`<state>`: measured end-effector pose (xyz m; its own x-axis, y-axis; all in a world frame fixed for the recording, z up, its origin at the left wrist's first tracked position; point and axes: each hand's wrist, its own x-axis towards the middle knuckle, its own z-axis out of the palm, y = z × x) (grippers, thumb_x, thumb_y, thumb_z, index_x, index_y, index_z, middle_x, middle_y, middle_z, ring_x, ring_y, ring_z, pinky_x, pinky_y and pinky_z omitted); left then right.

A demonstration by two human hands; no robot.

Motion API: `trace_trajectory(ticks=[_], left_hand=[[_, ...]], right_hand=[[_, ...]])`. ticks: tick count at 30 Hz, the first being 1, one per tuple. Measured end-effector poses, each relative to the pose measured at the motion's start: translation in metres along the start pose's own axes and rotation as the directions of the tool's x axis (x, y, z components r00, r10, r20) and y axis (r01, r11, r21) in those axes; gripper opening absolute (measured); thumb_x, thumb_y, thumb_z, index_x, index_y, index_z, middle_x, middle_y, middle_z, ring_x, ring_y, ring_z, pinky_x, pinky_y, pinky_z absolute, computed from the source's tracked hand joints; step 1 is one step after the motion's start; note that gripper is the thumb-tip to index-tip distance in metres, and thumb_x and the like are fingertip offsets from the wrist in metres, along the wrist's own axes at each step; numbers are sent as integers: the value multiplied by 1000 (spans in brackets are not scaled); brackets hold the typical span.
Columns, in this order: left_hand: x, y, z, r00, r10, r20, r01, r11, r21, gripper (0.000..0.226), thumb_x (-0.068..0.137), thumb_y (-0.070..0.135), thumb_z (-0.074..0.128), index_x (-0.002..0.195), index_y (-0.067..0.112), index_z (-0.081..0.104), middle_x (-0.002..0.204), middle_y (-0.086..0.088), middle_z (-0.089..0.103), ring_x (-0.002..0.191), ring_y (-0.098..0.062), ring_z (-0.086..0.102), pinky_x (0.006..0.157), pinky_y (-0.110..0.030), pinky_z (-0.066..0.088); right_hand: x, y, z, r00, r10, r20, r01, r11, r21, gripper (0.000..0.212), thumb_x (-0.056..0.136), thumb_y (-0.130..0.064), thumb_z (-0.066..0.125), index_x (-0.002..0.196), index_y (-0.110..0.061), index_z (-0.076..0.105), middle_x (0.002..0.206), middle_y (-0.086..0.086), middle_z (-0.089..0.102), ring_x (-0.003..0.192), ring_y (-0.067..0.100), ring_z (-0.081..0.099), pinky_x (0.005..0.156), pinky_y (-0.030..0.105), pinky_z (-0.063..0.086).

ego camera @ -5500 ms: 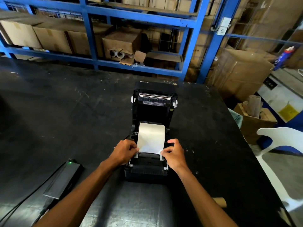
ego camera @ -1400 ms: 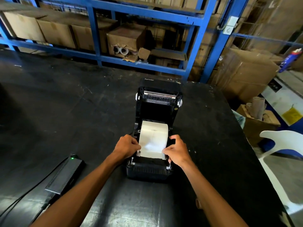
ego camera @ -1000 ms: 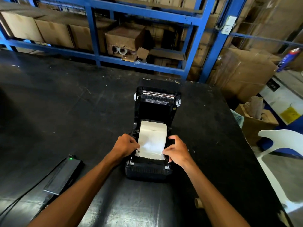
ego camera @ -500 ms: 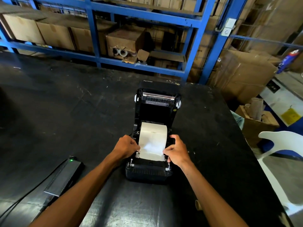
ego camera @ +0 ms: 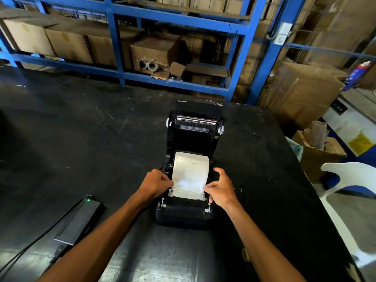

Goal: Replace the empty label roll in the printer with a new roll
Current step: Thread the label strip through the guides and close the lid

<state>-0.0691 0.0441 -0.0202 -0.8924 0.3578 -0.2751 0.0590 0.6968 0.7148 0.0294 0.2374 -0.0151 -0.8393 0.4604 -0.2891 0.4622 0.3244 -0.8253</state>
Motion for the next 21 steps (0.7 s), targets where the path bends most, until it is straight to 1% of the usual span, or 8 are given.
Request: trace_trajectory(ticks=[2,5,8,11,13,16,18,21], left_hand=[[1,1,-2,1000,-4,30,4,1000,8,19,79,14,71,61,12,75,70,-3,71,49,-5,55,56,-22,49],[3,-1,-3,997,-21,70,20,1000,15,43,78,16,70,38,16,55,44,3,51,38,-8,40,52,-19,45],[3,-3,-4,996,13,94,-19,998,64,20,81,11,68,64,1,74,77,-5,74,54,-10,60,55,-17,50],[2,-1,-3,997,28,79,-36,995,97,15,83,7,65,76,0,76,95,-9,76,70,-15,68,69,-29,57],[1,4,-1,997,20,72,-30,990,141,24,83,6,63,60,1,69,88,-9,76,64,-18,66,67,-33,57],[0,11,-1,1000,-16,16,13,986,164,48,82,8,63,40,14,40,55,-4,56,43,-13,43,59,-30,46],[0,14,-2,999,-45,16,42,988,145,47,82,9,63,41,13,40,47,-2,42,42,-13,36,60,-31,43],[-3,14,-1,999,-50,21,47,992,116,42,79,7,64,41,11,46,48,-2,46,45,-15,40,63,-32,47]], right_hand=[[0,0,1,1000,6,9,-6,1000,9,74,79,4,64,139,-23,31,76,4,72,37,12,55,41,19,46],[1,-1,4,1000,6,-2,-6,1000,17,74,79,5,64,140,-22,31,77,7,72,38,13,55,41,20,47],[2,0,5,1000,10,-10,-10,1000,23,75,78,5,64,139,-23,32,76,8,72,37,12,55,41,20,46],[3,2,8,1000,14,-20,-13,999,30,75,77,5,65,139,-23,32,78,9,72,37,12,55,41,20,46],[4,3,10,999,9,-50,-8,1000,23,76,76,6,64,139,-22,32,77,11,72,38,11,56,42,20,47],[4,2,14,997,13,-75,-13,1000,8,77,74,8,62,139,-22,32,75,13,72,37,8,57,42,20,48],[4,2,14,998,8,-66,-8,1000,-8,78,75,8,61,140,-22,30,76,14,71,37,8,55,39,19,46],[3,1,11,999,-39,-31,36,994,-105,79,77,6,57,141,-27,26,70,7,70,36,6,54,40,19,46]])
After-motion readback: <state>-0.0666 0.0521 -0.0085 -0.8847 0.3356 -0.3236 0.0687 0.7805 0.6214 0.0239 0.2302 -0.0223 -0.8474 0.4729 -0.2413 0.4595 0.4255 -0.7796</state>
